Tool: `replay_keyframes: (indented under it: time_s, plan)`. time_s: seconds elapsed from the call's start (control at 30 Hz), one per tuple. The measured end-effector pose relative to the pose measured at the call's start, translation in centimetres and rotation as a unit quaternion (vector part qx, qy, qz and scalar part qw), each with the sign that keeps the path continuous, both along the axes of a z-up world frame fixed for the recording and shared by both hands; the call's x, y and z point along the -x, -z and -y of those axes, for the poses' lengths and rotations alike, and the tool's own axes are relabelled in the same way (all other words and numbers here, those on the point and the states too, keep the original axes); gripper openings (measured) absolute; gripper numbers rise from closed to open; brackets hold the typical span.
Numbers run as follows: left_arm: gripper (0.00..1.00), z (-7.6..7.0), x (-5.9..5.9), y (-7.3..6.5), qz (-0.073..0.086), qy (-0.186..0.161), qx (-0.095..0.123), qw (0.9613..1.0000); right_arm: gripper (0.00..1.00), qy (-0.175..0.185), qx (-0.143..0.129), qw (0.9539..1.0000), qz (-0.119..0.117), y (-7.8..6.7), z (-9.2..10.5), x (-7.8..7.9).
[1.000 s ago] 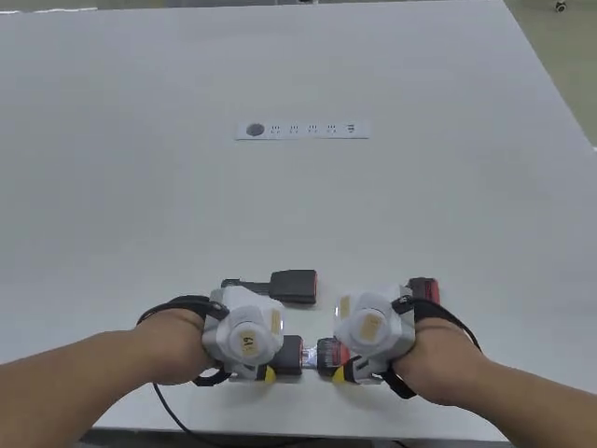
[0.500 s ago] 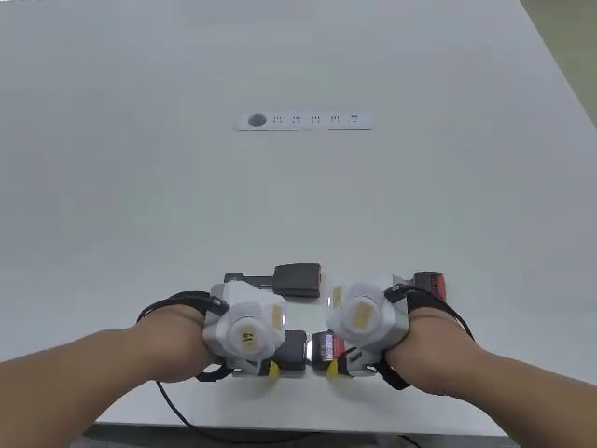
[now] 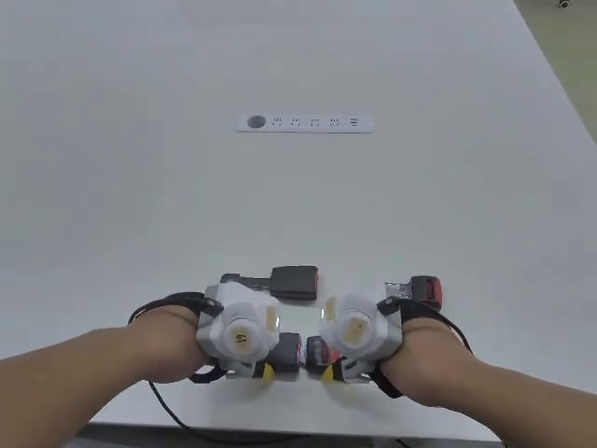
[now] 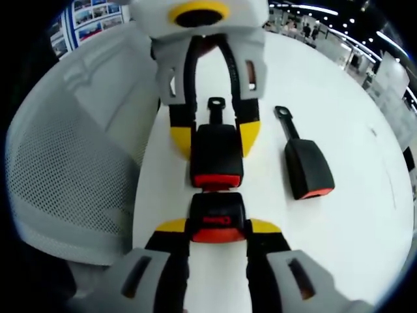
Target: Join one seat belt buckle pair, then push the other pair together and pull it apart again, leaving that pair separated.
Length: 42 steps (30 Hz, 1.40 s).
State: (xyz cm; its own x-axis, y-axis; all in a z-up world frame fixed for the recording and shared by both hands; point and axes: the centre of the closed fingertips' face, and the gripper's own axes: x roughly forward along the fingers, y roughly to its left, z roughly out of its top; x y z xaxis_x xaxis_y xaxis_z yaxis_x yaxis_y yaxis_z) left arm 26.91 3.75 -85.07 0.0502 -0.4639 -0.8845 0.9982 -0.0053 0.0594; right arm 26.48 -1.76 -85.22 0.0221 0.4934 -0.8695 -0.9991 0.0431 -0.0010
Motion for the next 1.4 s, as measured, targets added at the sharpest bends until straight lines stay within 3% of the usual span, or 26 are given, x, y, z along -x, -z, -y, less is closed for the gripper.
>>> replay_keyframes:
  time_s: [0.27, 0.47, 1.0, 1.13, 1.23, 1.33, 1.4]
  plan:
    - [0.33, -0.2, -0.1, -0.1, 0.007, -0.008, 0.003, 0.9999, 0.32, 0.004, -0.003, 1.0, 0.003, -0.1, -0.1, -0.1]
    - [0.33, -0.2, -0.1, -0.1, 0.002, -0.013, 0.004, 0.9999, 0.33, 0.007, -0.002, 1.0, 0.003, 0.0, -0.1, -0.1]
    - [0.35, -0.5, 0.2, -0.1, 0.001, -0.014, -0.02, 0.9997, 0.35, 0.008, -0.013, 0.9999, 0.007, 0.0, -0.4, 0.0]
    - [0.35, -0.7, 0.2, 0.0, -0.008, -0.017, -0.031, 0.9993, 0.35, 0.007, -0.016, 0.9998, 0.002, -0.1, -0.4, -0.1]
    - [0.35, -0.8, 0.2, 0.0, -0.007, -0.015, -0.031, 0.9994, 0.35, 0.009, -0.015, 0.9998, 0.003, -0.3, -0.4, 0.0]
    - [0.36, -1.0, 0.3, 0.0, -0.001, -0.008, -0.039, 0.9992, 0.36, 0.003, -0.014, 0.9997, 0.018, -0.5, -0.4, -0.1]
    - [0.37, -1.0, 0.3, -0.1, 0.008, -0.007, -0.039, 0.9992, 0.38, 0.008, -0.016, 0.9997, 0.018, -0.7, -0.5, -0.1]
